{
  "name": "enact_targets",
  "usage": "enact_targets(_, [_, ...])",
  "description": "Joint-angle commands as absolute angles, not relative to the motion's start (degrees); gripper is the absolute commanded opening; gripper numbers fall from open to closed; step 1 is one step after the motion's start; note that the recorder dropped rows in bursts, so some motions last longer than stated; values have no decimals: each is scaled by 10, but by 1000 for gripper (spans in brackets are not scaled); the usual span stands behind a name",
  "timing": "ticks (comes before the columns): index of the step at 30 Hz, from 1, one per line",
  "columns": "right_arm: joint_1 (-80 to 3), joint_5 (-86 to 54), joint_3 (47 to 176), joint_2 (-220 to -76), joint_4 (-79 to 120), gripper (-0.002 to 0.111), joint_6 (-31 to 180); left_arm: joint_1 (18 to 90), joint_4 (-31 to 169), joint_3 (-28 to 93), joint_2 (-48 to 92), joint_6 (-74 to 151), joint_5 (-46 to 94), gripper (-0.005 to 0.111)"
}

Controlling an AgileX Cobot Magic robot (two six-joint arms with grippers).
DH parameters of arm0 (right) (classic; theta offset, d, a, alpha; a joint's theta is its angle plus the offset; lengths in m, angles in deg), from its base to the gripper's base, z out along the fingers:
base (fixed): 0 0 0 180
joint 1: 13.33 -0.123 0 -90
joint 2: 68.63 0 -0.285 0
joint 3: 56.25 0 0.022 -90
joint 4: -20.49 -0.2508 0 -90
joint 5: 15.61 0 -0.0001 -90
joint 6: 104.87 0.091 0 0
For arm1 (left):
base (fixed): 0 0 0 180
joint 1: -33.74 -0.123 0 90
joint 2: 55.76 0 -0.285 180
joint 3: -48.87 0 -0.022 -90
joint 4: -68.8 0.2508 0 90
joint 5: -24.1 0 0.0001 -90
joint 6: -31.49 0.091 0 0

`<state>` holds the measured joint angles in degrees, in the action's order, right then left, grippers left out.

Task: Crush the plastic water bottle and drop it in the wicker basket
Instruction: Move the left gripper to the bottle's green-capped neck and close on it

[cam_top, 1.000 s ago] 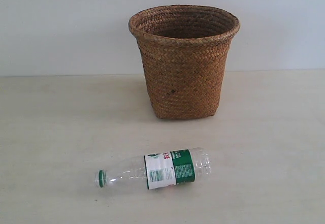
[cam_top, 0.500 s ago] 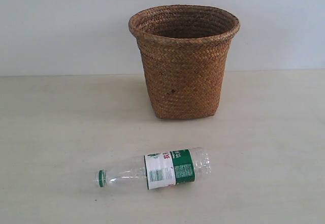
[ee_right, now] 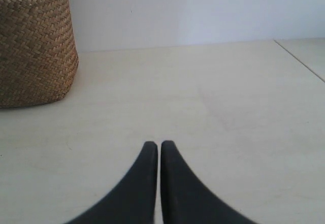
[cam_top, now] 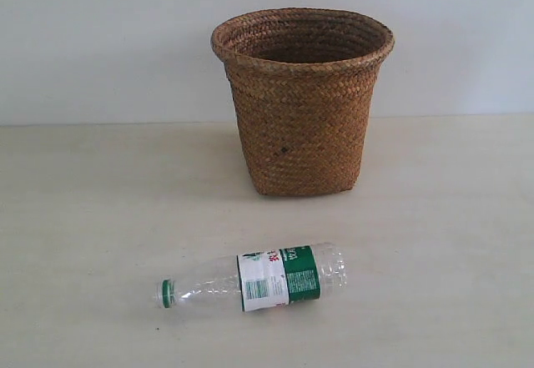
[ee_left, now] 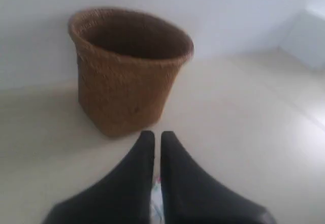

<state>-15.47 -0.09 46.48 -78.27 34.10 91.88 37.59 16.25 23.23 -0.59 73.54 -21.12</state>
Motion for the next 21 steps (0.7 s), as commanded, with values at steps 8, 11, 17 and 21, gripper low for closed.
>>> enact_targets(8, [-152, -4, 465, -782, 343, 0, 917, 378, 308, 276, 199, 1012, -324, 13])
enact_targets(11, [-152, -4, 465, -782, 343, 0, 917, 400, 314, 276, 225, 1055, -324, 31])
enact_targets(17, [-152, -4, 465, -782, 343, 0, 917, 499, 374, 274, 281, 1083, -272, 47])
enact_targets(21, [-152, -4, 465, -782, 343, 0, 917, 543, 440, 260, 324, 1066, -211, 47])
